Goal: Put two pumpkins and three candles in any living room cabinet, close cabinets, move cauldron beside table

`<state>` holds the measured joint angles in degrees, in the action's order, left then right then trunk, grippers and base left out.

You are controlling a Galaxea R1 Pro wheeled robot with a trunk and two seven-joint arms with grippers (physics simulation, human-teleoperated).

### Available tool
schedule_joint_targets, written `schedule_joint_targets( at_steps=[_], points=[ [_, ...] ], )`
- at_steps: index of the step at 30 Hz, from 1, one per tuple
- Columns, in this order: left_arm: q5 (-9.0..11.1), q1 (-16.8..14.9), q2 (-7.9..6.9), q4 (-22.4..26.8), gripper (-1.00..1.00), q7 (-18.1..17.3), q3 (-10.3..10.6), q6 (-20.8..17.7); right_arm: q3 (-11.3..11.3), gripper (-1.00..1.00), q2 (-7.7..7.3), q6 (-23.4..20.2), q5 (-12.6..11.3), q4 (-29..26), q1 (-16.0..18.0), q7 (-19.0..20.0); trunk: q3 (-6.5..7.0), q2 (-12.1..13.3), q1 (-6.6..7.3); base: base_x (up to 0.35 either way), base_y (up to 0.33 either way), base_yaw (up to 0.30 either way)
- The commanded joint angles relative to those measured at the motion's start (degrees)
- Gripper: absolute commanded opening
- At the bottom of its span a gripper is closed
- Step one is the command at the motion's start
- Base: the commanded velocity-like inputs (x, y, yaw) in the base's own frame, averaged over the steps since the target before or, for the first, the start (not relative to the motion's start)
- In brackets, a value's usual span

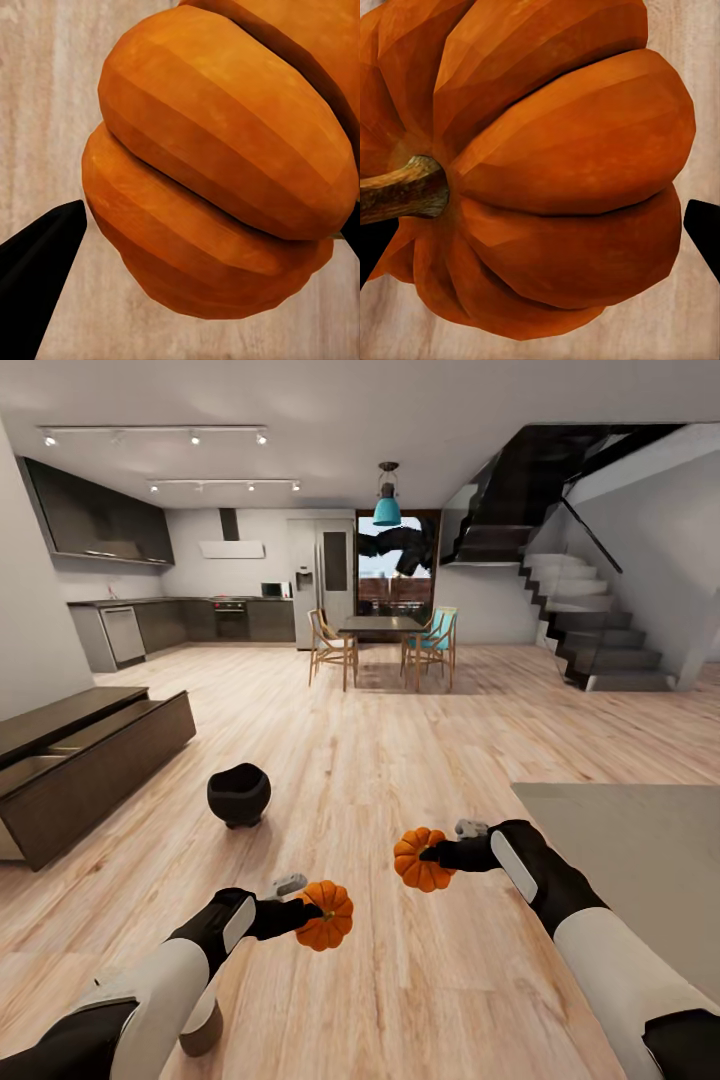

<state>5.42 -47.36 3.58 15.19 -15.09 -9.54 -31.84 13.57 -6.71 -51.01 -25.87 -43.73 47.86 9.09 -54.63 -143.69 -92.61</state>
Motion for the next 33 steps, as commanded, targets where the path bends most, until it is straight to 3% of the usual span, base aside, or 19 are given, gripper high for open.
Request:
schedule_joint_targets(
  at_steps=[1, 10, 22, 33],
  points=[
    [0.6, 0.0, 0.02, 0.1, -1.0, 0.2, -0.2, -0.5, 0.1, -1.0, -0.05, -0.1, 0.5, 0.0, 0.0, 0.5, -0.06, 0.0, 0.01, 0.011, -0.005, -0.001],
    [0.6, 0.0, -0.06, 0.0, -1.0, 0.2, -1.6, -0.5, 0.2, -1.0, -0.05, -0.1, 0.4, -0.1, 0.0, 0.5, -0.06, 0.0, 0.01, 0.202, -0.13, -0.058],
    [0.5, 0.0, -0.11, 0.0, -1.0, 0.3, -1.8, -0.5, 0.5, -1.0, -0.03, -0.1, 0.5, -0.1, 0.0, 0.5, -0.06, 0.0, 0.01, 0.078, -0.029, -0.09],
    [0.5, 0.0, -0.15, 0.0, -1.0, 0.3, -2.4, -0.5, 0.5, -1.0, -0.01, -0.1, 0.5, -0.1, 0.0, 0.5, -0.06, 0.0, 0.01, 0.27, 0.0, 0.0]
  ],
)
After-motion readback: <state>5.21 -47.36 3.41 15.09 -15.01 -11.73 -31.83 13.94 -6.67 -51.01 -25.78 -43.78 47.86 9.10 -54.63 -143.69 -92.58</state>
